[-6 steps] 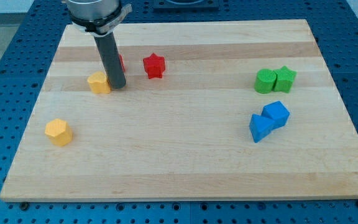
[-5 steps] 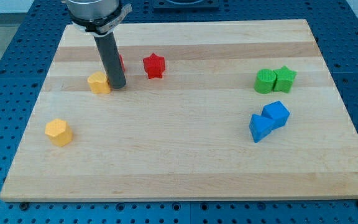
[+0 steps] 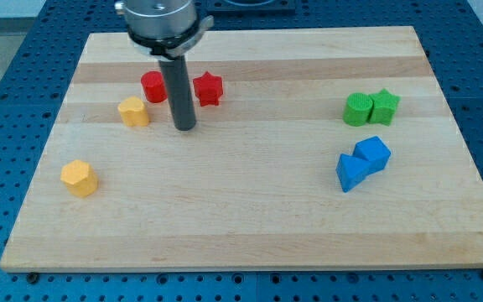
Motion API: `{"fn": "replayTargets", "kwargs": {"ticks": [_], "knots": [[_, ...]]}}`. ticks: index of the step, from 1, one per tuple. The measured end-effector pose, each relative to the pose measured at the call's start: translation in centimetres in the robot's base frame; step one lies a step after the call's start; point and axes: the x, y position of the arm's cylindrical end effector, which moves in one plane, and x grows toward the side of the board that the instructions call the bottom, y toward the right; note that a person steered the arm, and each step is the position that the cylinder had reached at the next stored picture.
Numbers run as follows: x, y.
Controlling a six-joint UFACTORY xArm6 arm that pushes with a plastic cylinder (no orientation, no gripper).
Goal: Move the yellow heart diagonally bottom left of the red circle
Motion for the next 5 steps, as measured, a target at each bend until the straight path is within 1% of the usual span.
{"fn": "replayTargets", "kwargs": {"ticks": [1, 2, 5], "knots": [[-0.1, -3.1], [-1.7, -4.7], [-2.0, -5.1]]}}
